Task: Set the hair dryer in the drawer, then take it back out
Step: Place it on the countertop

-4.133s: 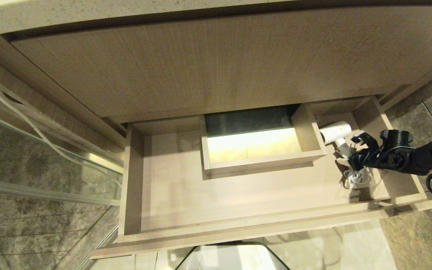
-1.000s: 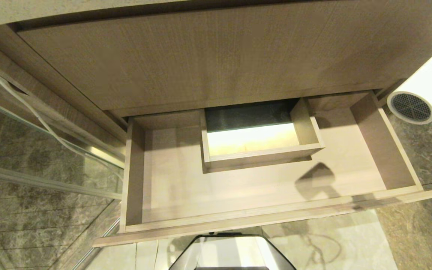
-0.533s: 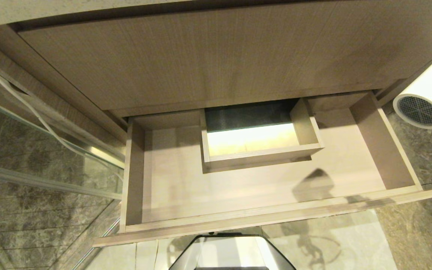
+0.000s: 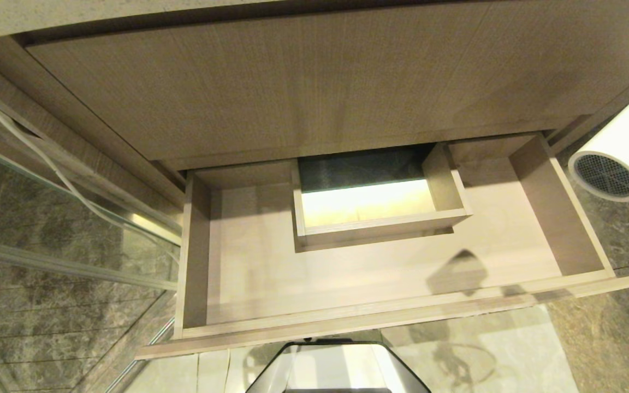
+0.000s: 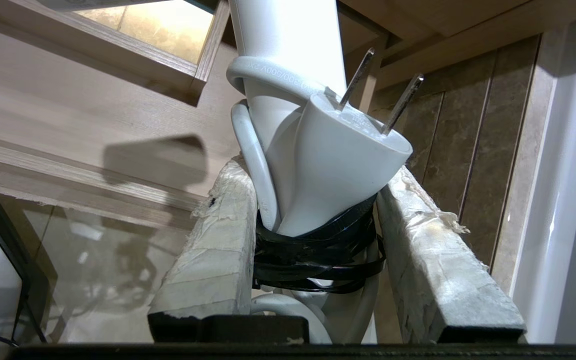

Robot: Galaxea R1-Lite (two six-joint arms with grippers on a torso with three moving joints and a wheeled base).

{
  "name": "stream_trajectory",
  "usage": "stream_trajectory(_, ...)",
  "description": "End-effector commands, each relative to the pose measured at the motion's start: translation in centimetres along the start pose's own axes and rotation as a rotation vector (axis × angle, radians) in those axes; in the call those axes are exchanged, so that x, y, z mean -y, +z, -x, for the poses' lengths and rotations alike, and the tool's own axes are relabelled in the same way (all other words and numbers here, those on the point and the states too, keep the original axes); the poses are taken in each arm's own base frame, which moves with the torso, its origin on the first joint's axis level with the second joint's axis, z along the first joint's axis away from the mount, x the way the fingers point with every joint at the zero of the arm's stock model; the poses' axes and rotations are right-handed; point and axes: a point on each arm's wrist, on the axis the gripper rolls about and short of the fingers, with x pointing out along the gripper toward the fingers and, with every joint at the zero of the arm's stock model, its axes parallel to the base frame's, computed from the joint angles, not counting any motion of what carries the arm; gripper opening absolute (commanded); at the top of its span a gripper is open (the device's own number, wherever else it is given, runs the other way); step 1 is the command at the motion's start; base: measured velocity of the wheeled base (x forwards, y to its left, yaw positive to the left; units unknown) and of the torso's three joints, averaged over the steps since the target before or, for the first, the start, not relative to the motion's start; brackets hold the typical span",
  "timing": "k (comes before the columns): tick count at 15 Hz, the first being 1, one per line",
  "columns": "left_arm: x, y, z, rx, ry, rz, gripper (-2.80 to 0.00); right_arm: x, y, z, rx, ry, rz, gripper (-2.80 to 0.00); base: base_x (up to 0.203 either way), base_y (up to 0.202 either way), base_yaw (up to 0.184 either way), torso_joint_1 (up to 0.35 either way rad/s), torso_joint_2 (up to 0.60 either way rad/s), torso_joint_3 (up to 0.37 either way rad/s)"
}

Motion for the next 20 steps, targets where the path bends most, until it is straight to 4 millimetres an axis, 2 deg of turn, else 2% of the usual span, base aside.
stream_trajectory(1, 0.0, -0.04, -0.01, -0.001, 0.0, 0.0, -2.8, -0.16, -0.24, -0.05, -0.006, 0.008, 0.002, -2.8, 0.0, 0.0, 0.0, 0.0, 0.0, 0.0)
stream_trajectory(5, 0.0, 0.0, 0.0, 0.001, -0.001, 0.0, -2.8, -0.54, -0.6, 0.06, -0.004, 0.012, 0.002, -2.8, 0.0, 0.0, 0.0, 0.023, -0.04, -0.01)
stream_trajectory(11, 0.0, 0.0, 0.0, 0.001, 0.0, 0.0, -2.8, -0.37, -0.28, 0.18, 0.023, -0.005, 0.019, -2.8, 0.0, 0.0, 0.0, 0.147, -0.46, -0.16)
stream_trajectory(16, 0.0, 0.0, 0.0, 0.001, -0.001, 0.0, -2.8, -0.26, -0.1, 0.24, 0.042, -0.021, 0.029, -2.8, 0.0, 0.0, 0.0, 0.508, -0.53, -0.209)
stream_trajectory(20, 0.0, -0.04, -0.01, -0.001, 0.0, 0.0, -2.8, -0.25, -0.1, 0.24, 0.044, -0.025, 0.031, -2.8, 0.0, 0.0, 0.0, 0.372, -0.59, -0.248)
